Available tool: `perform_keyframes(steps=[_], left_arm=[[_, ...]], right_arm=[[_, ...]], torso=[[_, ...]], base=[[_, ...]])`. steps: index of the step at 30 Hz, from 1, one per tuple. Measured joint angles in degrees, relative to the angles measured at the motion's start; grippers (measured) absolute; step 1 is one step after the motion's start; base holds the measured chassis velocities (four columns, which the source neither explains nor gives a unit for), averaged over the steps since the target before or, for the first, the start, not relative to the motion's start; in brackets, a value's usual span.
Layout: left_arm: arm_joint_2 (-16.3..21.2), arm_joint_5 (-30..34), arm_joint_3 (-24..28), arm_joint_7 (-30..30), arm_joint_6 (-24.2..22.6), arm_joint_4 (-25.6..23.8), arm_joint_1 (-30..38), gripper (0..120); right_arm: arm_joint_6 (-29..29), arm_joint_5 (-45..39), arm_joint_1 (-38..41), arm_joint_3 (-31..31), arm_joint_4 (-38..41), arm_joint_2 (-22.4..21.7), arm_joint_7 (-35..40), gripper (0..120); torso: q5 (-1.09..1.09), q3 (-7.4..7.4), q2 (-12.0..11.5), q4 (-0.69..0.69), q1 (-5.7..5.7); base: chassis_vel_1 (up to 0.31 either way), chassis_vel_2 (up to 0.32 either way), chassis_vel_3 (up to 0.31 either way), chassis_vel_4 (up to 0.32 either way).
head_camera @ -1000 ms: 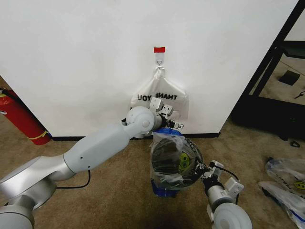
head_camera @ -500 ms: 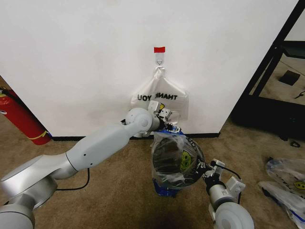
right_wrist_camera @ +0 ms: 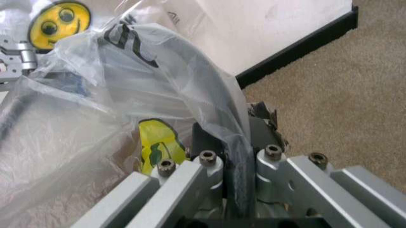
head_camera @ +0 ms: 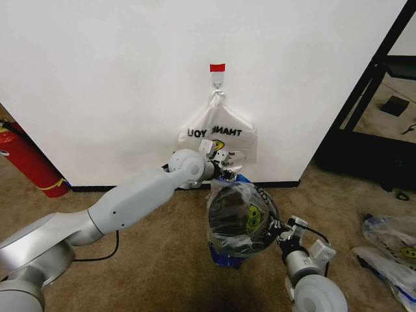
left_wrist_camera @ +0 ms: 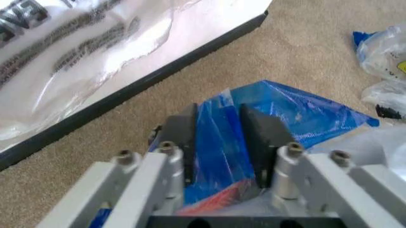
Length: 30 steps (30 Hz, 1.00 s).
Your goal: Pick up the garbage bag from the wall and place it over the trash bin.
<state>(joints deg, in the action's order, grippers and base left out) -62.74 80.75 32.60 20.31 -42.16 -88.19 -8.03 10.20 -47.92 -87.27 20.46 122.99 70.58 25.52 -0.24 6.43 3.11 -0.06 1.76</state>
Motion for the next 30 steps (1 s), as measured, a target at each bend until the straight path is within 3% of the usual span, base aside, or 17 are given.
perform_keyframes(steps=[8,20,30], left_arm=[[0.0,-0.1,0.5,0.0,0.0,-0.1,0.3,0],[-3.1,-4.2,2.3,0.1,0.0,2.9,1.3,0],[-2.2,-7.8,7.6,-0.3,0.0,5.4,2.0,0]], right_arm=[[0.1,-0.3,0.0,0.1,0.4,-0.4,0.3,0],[0.1,0.4,-1.5,-0.4,1.9,-0.2,-0.3,0],[-1.6,7.3,-5.1,-2.0,3.4,-1.4,-3.3,0]], torso=[[0.0,0.0,0.0,0.0,0.0],[0.0,0.0,0.0,-0.03,0.0],[0.0,0.0,0.0,-0.01,0.0]], base=[[0.0,0.0,0.0,0.0],[0.0,0.0,0.0,0.0],[0.0,0.0,0.0,0.0]])
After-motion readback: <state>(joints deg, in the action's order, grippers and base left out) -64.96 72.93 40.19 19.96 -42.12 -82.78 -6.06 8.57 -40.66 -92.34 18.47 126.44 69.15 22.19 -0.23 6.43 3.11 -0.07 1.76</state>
